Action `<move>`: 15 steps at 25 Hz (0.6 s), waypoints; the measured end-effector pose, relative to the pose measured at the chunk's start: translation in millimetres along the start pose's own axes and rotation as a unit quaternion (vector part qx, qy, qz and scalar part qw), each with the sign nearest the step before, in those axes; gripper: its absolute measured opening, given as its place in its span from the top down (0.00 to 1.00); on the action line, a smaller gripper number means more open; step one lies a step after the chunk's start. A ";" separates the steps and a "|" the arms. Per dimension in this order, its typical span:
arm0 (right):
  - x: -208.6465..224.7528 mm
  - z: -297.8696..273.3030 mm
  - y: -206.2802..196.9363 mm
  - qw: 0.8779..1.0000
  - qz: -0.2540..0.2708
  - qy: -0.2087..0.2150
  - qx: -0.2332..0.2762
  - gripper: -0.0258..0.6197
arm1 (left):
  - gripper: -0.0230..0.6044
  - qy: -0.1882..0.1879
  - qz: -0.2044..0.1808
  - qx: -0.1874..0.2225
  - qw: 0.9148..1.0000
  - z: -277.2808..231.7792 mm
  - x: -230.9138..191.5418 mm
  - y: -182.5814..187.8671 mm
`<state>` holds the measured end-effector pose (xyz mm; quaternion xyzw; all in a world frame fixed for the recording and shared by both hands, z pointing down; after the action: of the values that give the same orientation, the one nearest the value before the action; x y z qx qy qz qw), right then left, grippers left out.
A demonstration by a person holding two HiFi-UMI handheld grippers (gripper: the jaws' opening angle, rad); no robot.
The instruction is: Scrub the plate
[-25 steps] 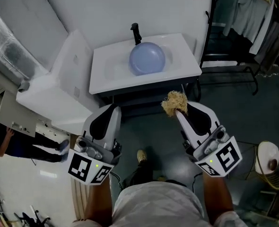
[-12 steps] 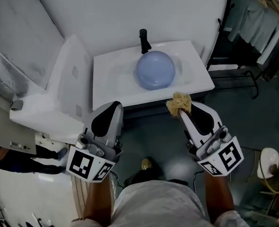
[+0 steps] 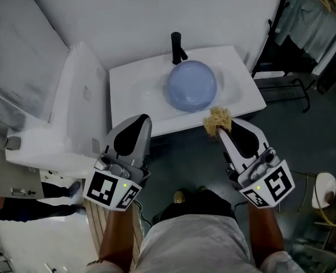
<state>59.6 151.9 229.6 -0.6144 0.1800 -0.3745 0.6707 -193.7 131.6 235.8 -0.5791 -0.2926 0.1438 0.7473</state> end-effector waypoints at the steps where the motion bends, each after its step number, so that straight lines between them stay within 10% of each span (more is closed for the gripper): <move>1: 2.0 -3.5 -1.7 1.000 -0.001 -0.001 -0.002 0.86 | 0.94 -0.001 0.003 -0.002 1.000 -2.6 -2.6 -3.9; 15: 71.1 -61.1 -21.2 1.000 0.008 0.003 -0.023 0.86 | 0.94 0.010 0.012 -0.071 0.997 -66.4 -39.1 -64.6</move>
<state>57.4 59.1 254.5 -0.6274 0.1957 -0.3662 0.6588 -192.4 39.5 276.1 -0.6358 -0.2877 0.1262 0.7050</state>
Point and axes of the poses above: the fingertips, and each gripper's own axes: z backward along the fingers, x to its right, y out of its top, the point moved 8 cm from there along z, backward along the fingers, and after that the axes turned 15 degrees about -z, right-handed, at the moved point
